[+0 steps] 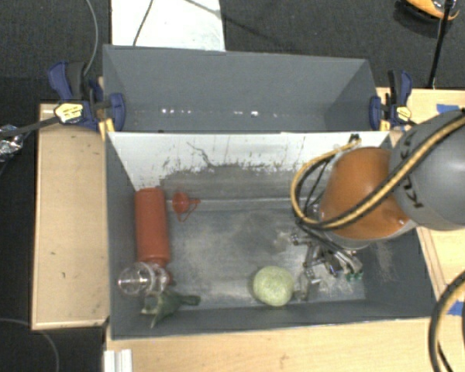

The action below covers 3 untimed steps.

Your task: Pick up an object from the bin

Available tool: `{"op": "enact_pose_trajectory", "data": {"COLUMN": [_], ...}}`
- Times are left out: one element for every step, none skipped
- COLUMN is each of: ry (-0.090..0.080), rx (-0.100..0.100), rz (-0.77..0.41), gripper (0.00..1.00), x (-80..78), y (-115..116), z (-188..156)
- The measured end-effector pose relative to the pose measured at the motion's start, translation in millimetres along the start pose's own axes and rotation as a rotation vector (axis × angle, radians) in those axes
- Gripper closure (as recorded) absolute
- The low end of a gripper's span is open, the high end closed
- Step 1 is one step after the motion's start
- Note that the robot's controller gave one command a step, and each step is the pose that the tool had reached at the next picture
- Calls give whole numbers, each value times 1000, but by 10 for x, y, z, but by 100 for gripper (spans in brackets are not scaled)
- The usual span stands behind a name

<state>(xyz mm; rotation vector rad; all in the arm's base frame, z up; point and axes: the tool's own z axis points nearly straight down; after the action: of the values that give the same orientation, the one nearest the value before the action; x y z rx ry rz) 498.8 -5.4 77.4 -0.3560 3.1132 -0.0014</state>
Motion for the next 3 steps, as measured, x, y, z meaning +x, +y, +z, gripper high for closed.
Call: {"op": "enact_pose_trajectory", "data": {"ry": [2, -2, 3], "rx": [-1, -1, -1], "rz": [132, 147, 169], "gripper": [0, 0, 0], "x": [59, 69, 63], "y": [230, 297, 386], "z": [27, -54, 22]}}
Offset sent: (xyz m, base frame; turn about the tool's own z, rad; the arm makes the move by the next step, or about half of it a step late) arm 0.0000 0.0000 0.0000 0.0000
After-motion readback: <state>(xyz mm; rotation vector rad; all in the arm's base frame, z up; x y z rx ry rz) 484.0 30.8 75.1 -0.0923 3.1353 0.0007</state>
